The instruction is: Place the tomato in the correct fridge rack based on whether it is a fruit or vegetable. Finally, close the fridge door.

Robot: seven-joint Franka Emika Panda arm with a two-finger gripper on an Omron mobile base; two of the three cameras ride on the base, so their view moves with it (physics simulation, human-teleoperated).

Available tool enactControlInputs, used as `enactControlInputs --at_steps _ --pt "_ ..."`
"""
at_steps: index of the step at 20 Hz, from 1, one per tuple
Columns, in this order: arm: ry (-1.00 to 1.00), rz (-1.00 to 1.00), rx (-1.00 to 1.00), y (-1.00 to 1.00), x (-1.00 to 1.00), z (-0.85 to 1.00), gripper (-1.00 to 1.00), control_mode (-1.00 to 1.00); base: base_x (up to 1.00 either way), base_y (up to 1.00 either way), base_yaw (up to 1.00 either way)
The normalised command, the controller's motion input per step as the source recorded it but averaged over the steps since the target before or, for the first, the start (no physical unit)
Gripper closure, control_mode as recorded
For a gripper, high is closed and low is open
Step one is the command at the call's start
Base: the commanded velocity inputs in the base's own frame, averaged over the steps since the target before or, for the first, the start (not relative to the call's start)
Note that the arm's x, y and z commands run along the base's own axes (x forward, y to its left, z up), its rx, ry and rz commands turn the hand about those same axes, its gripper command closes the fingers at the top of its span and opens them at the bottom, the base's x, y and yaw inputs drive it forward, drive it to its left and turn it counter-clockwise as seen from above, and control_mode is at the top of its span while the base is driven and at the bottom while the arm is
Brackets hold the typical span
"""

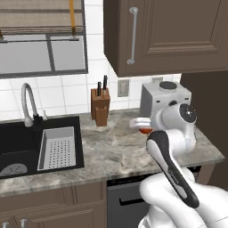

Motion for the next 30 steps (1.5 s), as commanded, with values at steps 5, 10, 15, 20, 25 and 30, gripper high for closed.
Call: enactControlInputs --at_steps 5,10,15,20,25,30 --pt "0.0 0.0 -0.02 -0.51 -0.36 0.8 1.0 -1.0 0.0 0.0 0.0" --pt "0.0 0.0 -0.09 -0.43 -0.36 0.1 1.0 -1.0 0.0 0.0 0.0" --pt "-0.02 -0.03 -0.1 -0.01 -0.31 0.0 1.0 -1.0 0.0 0.0 0.0" --pt "0.0 0.0 0.0 0.0 -0.01 0.0 1.0 -1.0 0.0 0.0 0.0" --pt "0.0 0.0 0.0 0.01 0.0 0.0 1.0 1.0 -0.15 0.0 -0.02" --pt "0.0 0.0 0.0 0.0 0.0 0.0 1.0 1.0 -0.92 0.0 -0.16"
